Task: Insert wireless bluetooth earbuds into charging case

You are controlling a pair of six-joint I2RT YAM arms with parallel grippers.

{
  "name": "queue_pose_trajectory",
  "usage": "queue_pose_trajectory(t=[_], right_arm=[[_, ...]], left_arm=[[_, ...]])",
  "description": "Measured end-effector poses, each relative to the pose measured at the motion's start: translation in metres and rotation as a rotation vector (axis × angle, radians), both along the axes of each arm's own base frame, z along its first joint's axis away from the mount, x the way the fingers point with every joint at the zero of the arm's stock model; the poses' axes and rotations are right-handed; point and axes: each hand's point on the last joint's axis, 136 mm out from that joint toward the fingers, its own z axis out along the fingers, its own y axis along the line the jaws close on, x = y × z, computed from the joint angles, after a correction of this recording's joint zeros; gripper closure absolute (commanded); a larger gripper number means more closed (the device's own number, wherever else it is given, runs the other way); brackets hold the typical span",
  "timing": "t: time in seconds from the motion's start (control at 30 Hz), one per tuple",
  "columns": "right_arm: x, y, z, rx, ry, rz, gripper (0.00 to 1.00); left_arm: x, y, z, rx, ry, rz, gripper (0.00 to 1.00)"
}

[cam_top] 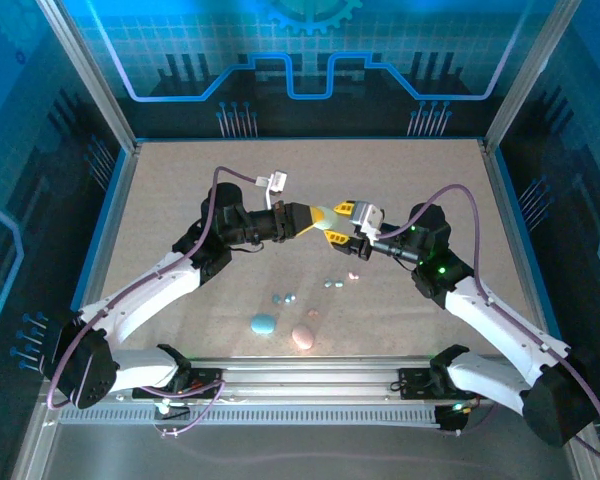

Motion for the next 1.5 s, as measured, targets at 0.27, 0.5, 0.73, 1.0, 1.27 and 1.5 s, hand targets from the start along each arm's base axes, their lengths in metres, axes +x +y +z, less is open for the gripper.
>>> queue_pose_trajectory(t=[0.27, 0.5, 0.73, 1.0, 1.27, 1.5], right_arm=[[0.0, 0.0, 0.0, -0.002, 0.005, -0.002, 0.65], [-0.009, 0.006, 0.006, -0.02, 0.097, 0.078, 0.69], [-0.027, 0.014, 0.011, -0.029, 0.257, 0.235, 0.69], [-0.044, 0.015, 0.012, -0.033, 0.358, 0.339, 0.69], [-0.048, 0.016, 0.009, -0.034, 0.404, 0.366, 0.69], [-0.047, 0.017, 0.01, -0.03, 0.406, 0.364, 0.69]], left_arm=[[0.001, 0.001, 0.0, 0.001, -0.003, 0.002, 0.81], [-0.004, 0.002, -0.004, 0.061, -0.107, -0.02, 0.46], [-0.028, 0.017, 0.009, 0.161, -0.537, -0.043, 0.31], [-0.047, 0.025, -0.007, 0.283, -0.931, -0.095, 0.32], [-0.051, 0.023, 0.001, 0.278, -1.055, -0.113, 0.33], [-0.052, 0.017, -0.006, 0.271, -1.043, -0.143, 0.34]])
